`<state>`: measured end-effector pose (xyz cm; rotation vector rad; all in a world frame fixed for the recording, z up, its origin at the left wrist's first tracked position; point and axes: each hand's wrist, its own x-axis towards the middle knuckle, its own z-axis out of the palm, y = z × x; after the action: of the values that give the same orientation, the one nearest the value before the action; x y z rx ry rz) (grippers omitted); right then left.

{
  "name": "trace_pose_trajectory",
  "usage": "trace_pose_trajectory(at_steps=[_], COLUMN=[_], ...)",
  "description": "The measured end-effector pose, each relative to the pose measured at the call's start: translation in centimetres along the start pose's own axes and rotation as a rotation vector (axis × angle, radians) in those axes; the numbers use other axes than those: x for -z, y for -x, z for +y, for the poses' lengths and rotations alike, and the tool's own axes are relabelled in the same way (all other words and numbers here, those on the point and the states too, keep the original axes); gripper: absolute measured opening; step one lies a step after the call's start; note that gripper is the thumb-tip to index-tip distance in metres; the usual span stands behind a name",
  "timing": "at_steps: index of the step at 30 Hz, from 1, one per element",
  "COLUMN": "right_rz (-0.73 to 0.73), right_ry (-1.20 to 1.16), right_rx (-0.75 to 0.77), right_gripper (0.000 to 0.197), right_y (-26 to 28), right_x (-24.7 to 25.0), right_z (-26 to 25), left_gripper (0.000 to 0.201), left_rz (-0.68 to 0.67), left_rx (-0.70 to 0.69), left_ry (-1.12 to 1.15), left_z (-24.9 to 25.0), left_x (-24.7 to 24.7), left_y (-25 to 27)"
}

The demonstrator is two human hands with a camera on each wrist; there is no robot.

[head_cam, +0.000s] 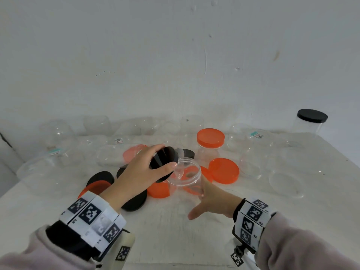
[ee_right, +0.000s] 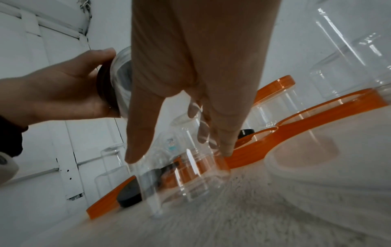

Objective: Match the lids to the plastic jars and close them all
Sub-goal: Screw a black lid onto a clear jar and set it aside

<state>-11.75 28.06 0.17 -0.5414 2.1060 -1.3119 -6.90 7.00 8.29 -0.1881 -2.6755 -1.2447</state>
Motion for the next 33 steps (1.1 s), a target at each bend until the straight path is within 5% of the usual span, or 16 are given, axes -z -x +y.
trace_pose_trajectory(at_steps=[3,9,18,33], right_rz=[-0.02,-0.004,0.102,0.113], right_ry=[0.049,0.031,-0.026,-0.041], right_rx=[-0.011,-0.011,0.17,0.191], right_gripper=[0.106,0.101,0.094,0.096], right_y=[0.2,1.3,1.1,0.6], right_x=[0.3,1.5,1.4,1.7], right_z=[0.4,0.3,-0.9,-0.5], left_gripper=[0.055,0.045,0.066,0.075], left_rz=[0.0,-0.031,-0.122,-0.156], left_rx=[-0.028,-0.013,-0.078,-0.097], left_ry=[0.002,0.004,-0.108,-0.219], left_z=[0.6,1.3,2.8,2.2], left_x=[-0.2,-0.9,-2.8,-4.8], left_y=[0.3,0.2,-1.1,-2.0])
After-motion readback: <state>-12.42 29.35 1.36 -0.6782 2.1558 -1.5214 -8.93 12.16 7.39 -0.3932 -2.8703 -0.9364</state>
